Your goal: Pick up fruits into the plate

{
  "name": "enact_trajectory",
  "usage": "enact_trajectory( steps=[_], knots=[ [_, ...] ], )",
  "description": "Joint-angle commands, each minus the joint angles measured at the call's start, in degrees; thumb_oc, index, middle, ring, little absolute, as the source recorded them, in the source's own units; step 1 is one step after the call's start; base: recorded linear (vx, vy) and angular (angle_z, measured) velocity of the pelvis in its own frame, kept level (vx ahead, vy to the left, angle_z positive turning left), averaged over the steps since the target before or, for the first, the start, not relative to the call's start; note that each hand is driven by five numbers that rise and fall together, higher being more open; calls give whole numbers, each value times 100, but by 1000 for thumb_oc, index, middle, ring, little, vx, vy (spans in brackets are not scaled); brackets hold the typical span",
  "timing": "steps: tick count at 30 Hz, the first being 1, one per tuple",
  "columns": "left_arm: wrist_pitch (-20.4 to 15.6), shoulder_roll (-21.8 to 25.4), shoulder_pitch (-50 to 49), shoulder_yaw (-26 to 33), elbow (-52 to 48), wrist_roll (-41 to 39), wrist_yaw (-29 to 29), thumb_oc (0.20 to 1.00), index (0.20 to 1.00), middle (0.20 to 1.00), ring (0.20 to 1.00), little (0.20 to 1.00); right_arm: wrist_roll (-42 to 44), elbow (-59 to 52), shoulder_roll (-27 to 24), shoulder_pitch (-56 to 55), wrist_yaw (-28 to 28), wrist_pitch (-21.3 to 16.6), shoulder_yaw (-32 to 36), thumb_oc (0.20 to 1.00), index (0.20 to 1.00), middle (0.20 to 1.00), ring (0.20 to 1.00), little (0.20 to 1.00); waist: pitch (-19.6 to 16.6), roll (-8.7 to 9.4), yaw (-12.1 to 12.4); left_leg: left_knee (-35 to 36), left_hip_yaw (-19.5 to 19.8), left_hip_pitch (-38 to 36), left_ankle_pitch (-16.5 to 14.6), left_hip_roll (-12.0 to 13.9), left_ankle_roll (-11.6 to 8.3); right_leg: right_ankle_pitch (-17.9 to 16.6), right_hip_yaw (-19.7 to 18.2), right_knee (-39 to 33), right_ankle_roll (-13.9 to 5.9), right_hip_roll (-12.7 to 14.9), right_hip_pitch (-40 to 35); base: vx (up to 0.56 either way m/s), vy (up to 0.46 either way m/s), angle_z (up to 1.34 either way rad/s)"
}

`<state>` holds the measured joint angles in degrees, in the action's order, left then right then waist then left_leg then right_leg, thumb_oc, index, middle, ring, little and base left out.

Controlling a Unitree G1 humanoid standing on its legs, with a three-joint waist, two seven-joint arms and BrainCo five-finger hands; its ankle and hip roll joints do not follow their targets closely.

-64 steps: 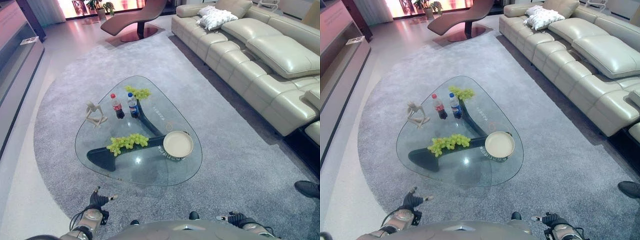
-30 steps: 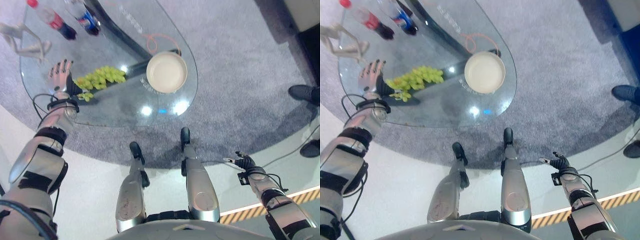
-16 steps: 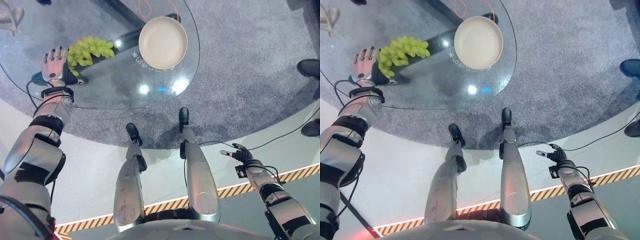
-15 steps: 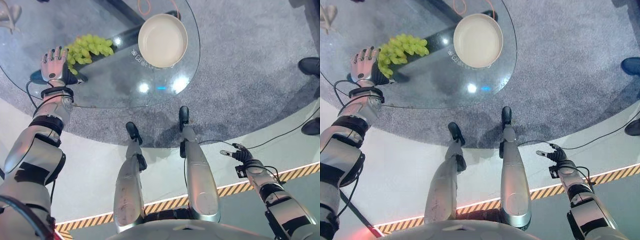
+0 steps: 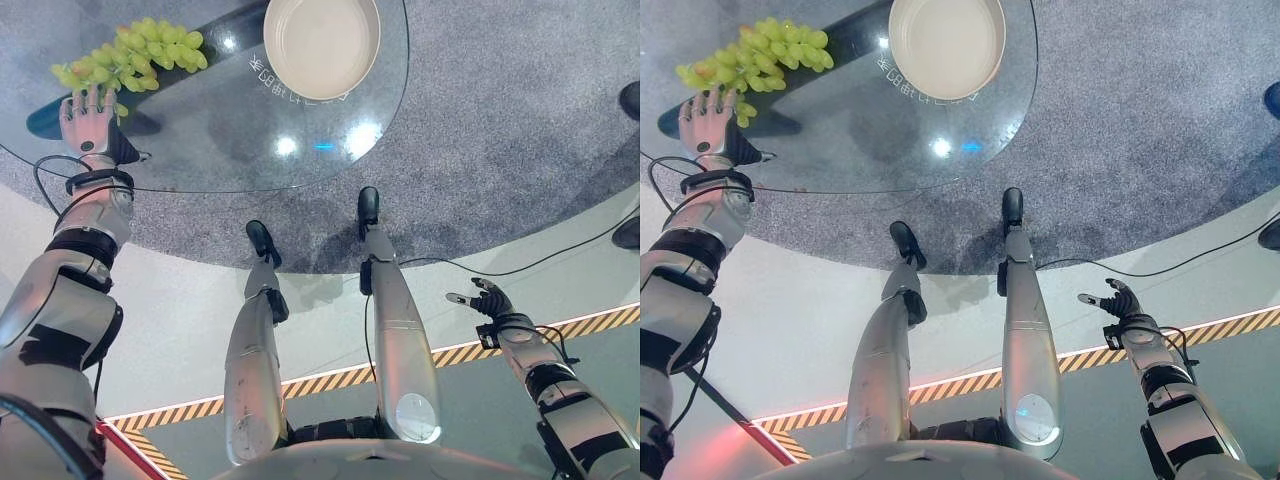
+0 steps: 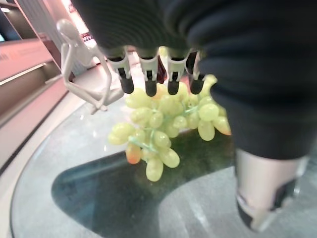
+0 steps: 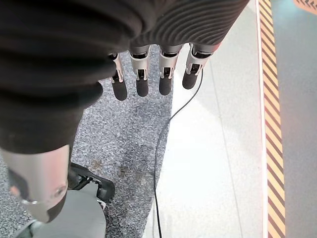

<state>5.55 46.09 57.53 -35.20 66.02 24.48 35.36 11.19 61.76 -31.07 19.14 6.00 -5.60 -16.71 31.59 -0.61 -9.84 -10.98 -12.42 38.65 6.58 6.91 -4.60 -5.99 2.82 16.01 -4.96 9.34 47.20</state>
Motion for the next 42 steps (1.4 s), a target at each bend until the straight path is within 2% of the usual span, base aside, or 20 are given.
enact_trajectory(
  steps=[1, 4, 7, 14, 18, 22, 23, 24, 25, 26, 29, 31, 36, 39, 42],
  knots=[
    [431, 567, 248, 612, 286, -297, 770, 1000, 1000, 1000, 1000, 1000, 53, -56, -264, -593, 30, -63, -115, 1000, 1000, 1000, 1000, 1000, -180, 83, -117, -1159, 102, 649, -882, -375, 134, 715, 42, 511, 114, -410, 15, 0, 0, 0],
    [394, 619, 369, 717, 309, -480, 965, 1000, 1000, 1000, 1000, 1000, 53, 5, -231, -650, -3, -145, -152, 1000, 1000, 1000, 1000, 1000, -180, 120, -109, -1196, 138, 687, -896, -367, 132, 734, 48, 542, 125, -422, 33, 6, -12, 2],
    [363, 616, 604, 866, 286, -996, 1147, 1000, 1000, 1000, 1000, 1000, 82, 47, -172, -703, -6, -216, -191, 1000, 1000, 1000, 1000, 1000, -180, 168, -95, -1220, 181, 718, -914, -347, 126, 763, 75, 584, 129, -421, 52, 13, -27, 3],
    [374, 669, 970, 833, 344, -867, 1480, 1000, 1000, 1000, 1000, 1000, 112, -48, -145, -689, 29, -129, -291, 1000, 1000, 1000, 1000, 1000, -180, 239, -94, -1196, 214, 751, -910, -345, 104, 742, 91, 564, 129, -426, 80, 7, -4, 3],
    [357, 718, 1189, 655, 348, -746, 1415, 1000, 1000, 1000, 1000, 1000, 50, -10, -164, -704, -7, -177, -307, 1000, 1000, 1000, 1000, 1000, -180, 233, -115, -1221, 209, 768, -921, -348, 107, 727, 84, 579, 127, -421, 104, 9, 4, 0],
    [386, 716, 1380, 435, 399, -687, 930, 1000, 1000, 1000, 1000, 1000, 98, -102, -187, -698, 39, -138, -325, 1000, 1000, 1000, 1000, 1000, -180, 230, -151, -1235, 183, 790, -932, -341, 109, 707, 95, 566, 114, -401, 130, 9, 11, 0],
    [342, 684, 1438, 304, 500, -611, 639, 1000, 1000, 1000, 1000, 1000, 89, -139, -220, -665, 47, -106, -329, 1000, 1000, 1000, 1000, 1000, -180, 226, -188, -1240, 167, 813, -929, -343, 107, 670, 78, 540, 106, -397, 160, 30, 37, -1],
    [342, 684, 1438, 304, 500, -611, 639, 1000, 1000, 1000, 1000, 1000, 89, -139, -220, -665, 47, -106, -329, 1000, 1000, 1000, 1000, 1000, -180, 226, -188, -1240, 167, 813, -929, -343, 107, 670, 78, 540, 106, -397, 160, 49, 73, -2],
    [305, 679, 1512, 210, 570, -550, 313, 1000, 1000, 1000, 1000, 1000, 39, -135, -256, -650, 34, -125, -314, 1000, 1000, 1000, 1000, 1000, -180, 220, -223, -1247, 143, 828, -940, -336, 104, 654, 59, 527, 94, -394, 188, 102, 62, -3],
    [328, 662, 1503, 166, 577, -546, 259, 1000, 1000, 1000, 1000, 1000, 32, -132, -260, -670, 34, -122, -326, 1000, 1000, 1000, 1000, 1000, -180, 204, -219, -1298, 204, 726, -1137, -333, 61, 829, 33, 586, 52, -413, 94, 121, 109, -6],
    [311, 651, 1654, -99, 710, -482, -325, 1000, 1000, 1000, 1000, 1000, -4, -147, -347, -645, 45, -155, -325, 1000, 1000, 1000, 1000, 1000, -180, 189, -274, -1285, 190, 750, -1149, -363, 82, 777, -37, 513, 39, -431, 131, 54, 73, -5],
    [267, 652, 1685, -216, 754, -498, -510, 1000, 1000, 1000, 1000, 1000, -18, -167, -381, -645, 46, -161, -320, 1000, 1000, 1000, 1000, 1000, -180, 186, -291, -1292, 190, 772, -1146, -375, 89, 756, -66, 504, 34, -441, 153, 21, 73, -2],
    [-11, 627, 1881, -707, 897, -663, -1614, 1000, 1000, 1000, 1000, 1000, -69, -297, -526, -654, 42, -209, -303, 1000, 1000, 1000, 1000, 1000, -180, 178, -388, -1352, 95, 872, -1170, -336, 88, 703, -97, 498, 2, -416, 269, 11, 52, -6],
    [125, 611, 1912, -948, 925, -721, -2540, 1000, 1000, 1000, 1000, 1000, -113, -407, -591, -637, 32, -161, -282, 1000, 1000, 1000, 1000, 1000, -180, 170, -421, -1392, 51, 913, -1174, -317, 78, 657, -101, 477, -19, -395, 308, 4, 9, -2],
    [360, 611, 1880, -1104, 959, -711, -3035, 1000, 1000, 1000, 1000, 1000, -60, -517, -620, -638, 51, -127, -286, 1000, 1000, 1000, 1000, 1000, -180, 169, -436, -1410, 46, 924, -1179, -318, 80, 604, -128, 443, -34, -394, 323, 23, -2, 0]
  ],
)
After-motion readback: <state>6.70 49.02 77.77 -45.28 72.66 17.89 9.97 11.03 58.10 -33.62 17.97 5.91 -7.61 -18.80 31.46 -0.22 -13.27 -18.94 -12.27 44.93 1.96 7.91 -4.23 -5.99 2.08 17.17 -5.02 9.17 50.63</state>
